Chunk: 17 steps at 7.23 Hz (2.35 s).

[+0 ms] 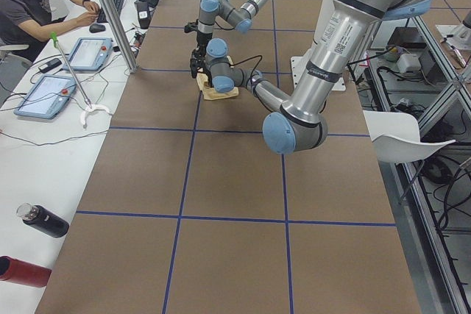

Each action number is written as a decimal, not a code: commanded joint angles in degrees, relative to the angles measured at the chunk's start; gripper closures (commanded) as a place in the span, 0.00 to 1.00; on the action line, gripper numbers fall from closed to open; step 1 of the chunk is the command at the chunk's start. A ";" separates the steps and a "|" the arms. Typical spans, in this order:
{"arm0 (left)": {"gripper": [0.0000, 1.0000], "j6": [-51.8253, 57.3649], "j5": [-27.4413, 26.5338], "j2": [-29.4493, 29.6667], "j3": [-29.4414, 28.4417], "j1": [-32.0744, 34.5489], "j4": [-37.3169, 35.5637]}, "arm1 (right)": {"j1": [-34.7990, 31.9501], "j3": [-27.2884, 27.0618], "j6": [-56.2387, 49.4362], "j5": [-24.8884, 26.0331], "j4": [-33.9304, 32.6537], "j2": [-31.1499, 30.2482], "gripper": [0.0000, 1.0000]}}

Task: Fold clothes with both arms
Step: 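Lower the folded end onto the bundle and open both grippers, then press the right gripper down on the folded bundle while the left arm withdraws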

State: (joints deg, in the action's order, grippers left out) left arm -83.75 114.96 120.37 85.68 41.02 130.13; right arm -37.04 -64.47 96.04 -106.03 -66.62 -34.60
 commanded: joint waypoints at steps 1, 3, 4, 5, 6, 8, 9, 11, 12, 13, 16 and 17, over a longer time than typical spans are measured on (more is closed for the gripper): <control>0.01 0.17 0.09 -0.31 0.54 1.86 -0.40 | -1.27 0.04 -2.07 0.30 -0.08 -0.56 0.00; 0.01 0.26 2.88 -0.58 0.54 5.55 -0.58 | -2.15 -0.22 -5.59 -0.05 -0.17 -0.47 0.00; 0.01 0.69 4.03 -1.71 1.15 6.78 -0.58 | -1.89 -0.92 -7.26 -1.01 -0.52 0.05 0.00; 0.01 4.18 4.21 -3.37 2.20 8.28 -1.19 | -0.93 -2.49 -8.23 -1.97 -0.96 -0.03 0.00; 0.01 8.13 4.22 -5.48 3.69 9.60 -2.24 | 0.21 -3.46 -12.42 -1.90 -2.36 0.14 0.00; 0.01 15.34 5.62 -9.26 5.02 13.02 -3.04 | 4.68 -10.03 -19.29 1.24 -12.86 -0.20 0.00; 0.01 18.24 5.62 -10.32 4.85 13.99 -2.96 | 7.40 -9.98 -23.75 3.96 -14.74 -0.21 0.00; 0.01 19.24 5.62 -10.95 4.58 14.62 -2.95 | 9.62 -7.09 -34.47 7.76 -14.68 0.14 0.00; 0.01 19.24 5.62 -11.03 4.58 14.62 -2.95 | 9.62 -6.29 -36.52 8.38 -14.33 0.23 0.00; 0.01 19.24 5.54 -11.04 4.58 14.71 -2.95 | 9.45 -3.85 -37.24 10.47 -13.45 2.15 0.00; 0.01 19.24 5.54 -11.03 4.50 14.62 -2.95 | 8.49 6.80 -38.47 12.43 -4.49 5.86 0.01; 0.01 19.15 5.54 -11.04 4.32 14.62 -2.95 | 7.17 7.42 -38.48 12.52 -4.22 6.82 0.02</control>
State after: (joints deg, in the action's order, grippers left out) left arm -64.53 120.52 109.37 90.12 55.64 127.18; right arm -28.62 -58.68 57.88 -93.86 -72.02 -28.84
